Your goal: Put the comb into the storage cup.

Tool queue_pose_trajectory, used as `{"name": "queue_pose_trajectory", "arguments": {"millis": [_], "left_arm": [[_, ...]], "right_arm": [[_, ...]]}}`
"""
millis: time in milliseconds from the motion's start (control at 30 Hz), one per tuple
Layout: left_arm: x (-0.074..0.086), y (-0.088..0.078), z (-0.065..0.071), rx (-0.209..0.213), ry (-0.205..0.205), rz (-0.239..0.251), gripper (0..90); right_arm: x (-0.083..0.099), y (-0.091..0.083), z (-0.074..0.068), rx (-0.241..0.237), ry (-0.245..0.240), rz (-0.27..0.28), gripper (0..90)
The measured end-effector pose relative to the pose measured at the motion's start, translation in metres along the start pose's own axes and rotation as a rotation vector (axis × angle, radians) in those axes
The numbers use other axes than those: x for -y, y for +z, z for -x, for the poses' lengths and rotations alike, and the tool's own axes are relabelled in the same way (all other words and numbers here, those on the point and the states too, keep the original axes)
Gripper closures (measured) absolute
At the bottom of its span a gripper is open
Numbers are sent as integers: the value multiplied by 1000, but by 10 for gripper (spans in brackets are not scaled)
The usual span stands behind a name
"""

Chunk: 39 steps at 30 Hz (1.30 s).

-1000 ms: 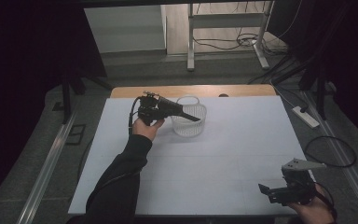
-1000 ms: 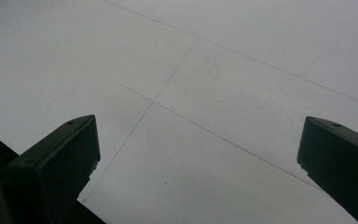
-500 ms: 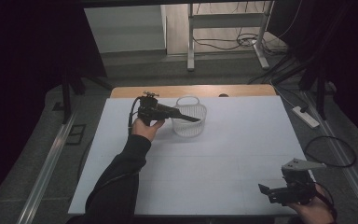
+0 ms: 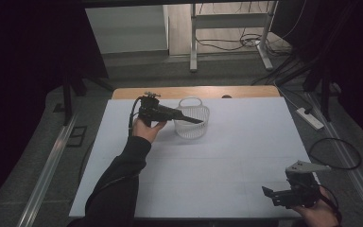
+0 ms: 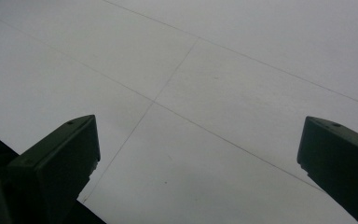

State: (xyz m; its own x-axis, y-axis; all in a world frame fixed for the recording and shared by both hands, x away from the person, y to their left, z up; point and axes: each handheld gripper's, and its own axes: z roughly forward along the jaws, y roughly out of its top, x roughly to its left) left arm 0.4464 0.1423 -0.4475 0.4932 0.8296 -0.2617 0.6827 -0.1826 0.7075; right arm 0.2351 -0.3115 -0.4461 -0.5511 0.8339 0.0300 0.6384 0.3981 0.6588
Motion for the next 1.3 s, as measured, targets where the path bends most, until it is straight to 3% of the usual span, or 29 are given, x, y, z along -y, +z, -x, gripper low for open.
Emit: {"name": "queue_pose_trajectory", "arguments": {"millis": [167, 467, 767, 1300], "left_arm": [[-1, -6, 1, 3, 34, 7, 111], [0, -14, -3, 14, 50, 8, 33], [5, -17, -2, -1, 105, 7, 0], [10, -32, 0, -9, 150, 42, 0]], "right_arm": [[0, 0, 0, 0, -2, 0, 0], [0, 0, 0, 2, -2, 1, 0], [0, 0, -1, 2, -4, 0, 0], [0, 0, -1, 2, -8, -1, 0]]}}
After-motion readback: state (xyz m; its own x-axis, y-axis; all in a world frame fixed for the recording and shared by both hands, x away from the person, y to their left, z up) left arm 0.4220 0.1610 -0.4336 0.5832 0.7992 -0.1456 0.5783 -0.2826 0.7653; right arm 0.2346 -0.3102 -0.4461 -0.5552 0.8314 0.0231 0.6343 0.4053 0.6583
